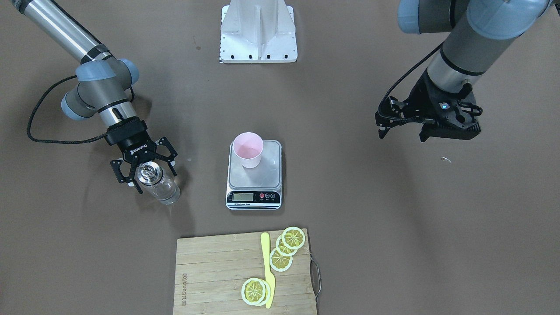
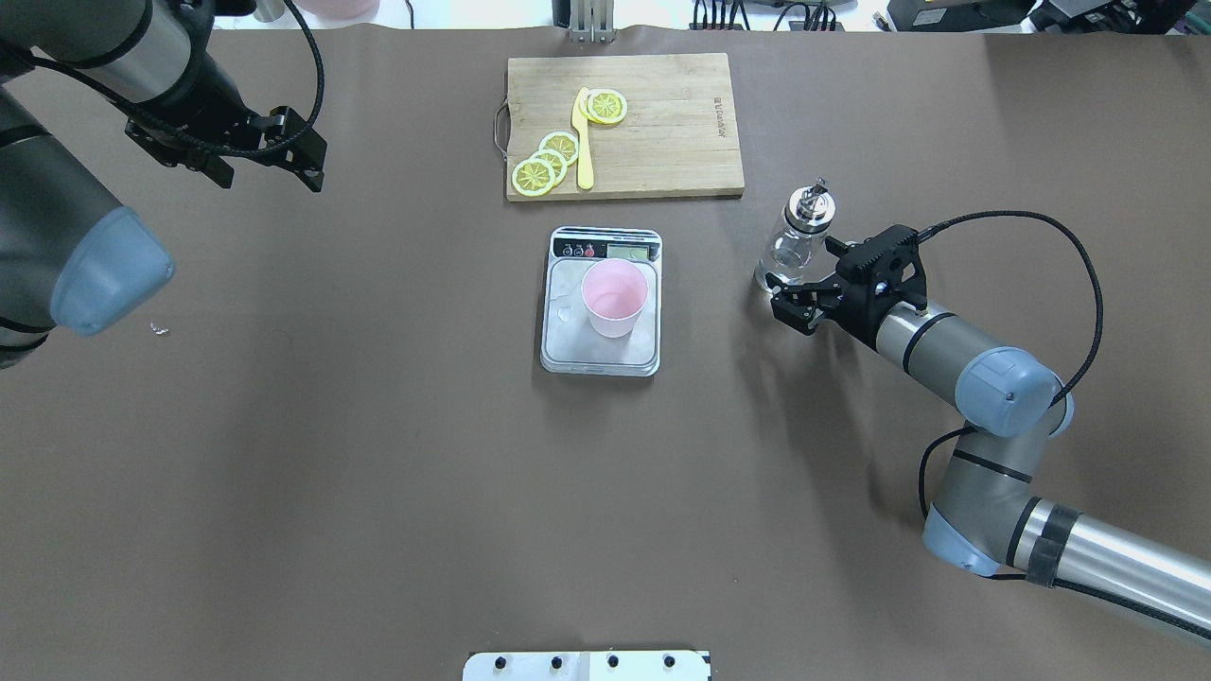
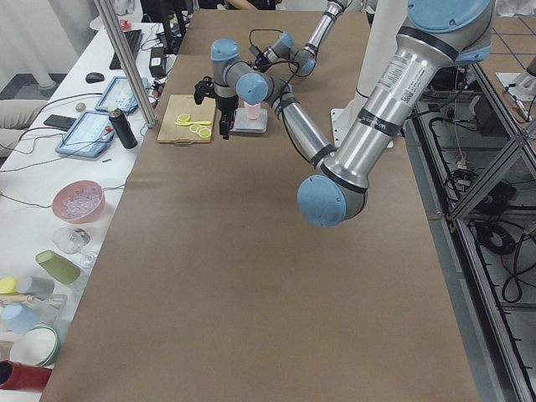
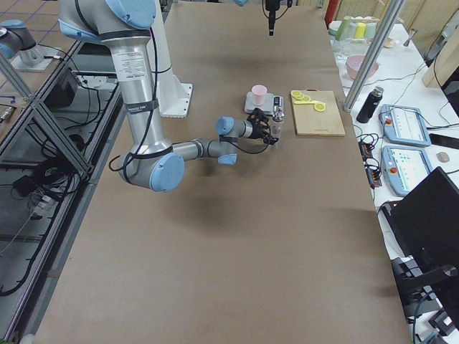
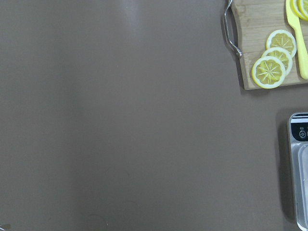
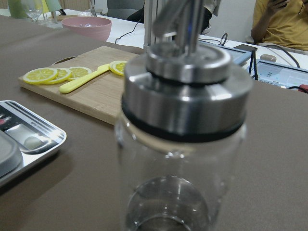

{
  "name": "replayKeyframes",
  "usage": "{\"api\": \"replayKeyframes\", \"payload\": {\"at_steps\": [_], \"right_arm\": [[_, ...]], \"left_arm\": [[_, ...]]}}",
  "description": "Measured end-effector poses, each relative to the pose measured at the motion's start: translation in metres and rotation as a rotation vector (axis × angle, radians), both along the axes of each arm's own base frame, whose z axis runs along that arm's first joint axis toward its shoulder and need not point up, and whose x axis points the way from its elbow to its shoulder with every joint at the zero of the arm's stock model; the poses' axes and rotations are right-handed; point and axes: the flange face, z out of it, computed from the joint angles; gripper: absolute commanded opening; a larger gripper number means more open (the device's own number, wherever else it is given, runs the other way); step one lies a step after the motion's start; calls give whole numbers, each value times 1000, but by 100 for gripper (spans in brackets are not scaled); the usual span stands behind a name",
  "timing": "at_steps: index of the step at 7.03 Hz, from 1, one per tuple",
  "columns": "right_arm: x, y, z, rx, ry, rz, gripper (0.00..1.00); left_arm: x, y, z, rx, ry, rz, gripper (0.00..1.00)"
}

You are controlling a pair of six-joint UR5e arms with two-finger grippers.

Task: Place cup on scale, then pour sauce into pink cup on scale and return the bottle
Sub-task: 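Close the right gripper around the glass sauce bottle body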

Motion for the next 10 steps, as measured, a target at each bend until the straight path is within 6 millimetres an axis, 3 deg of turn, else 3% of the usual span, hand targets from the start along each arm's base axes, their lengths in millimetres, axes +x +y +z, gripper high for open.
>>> {"api": "replayKeyframes", "payload": {"at_steps": [10], "right_arm": [[-15,-8,-1,18,-45,26,84]], "left_arm": [[-1,0,0,2,-1,-1,97]]}}
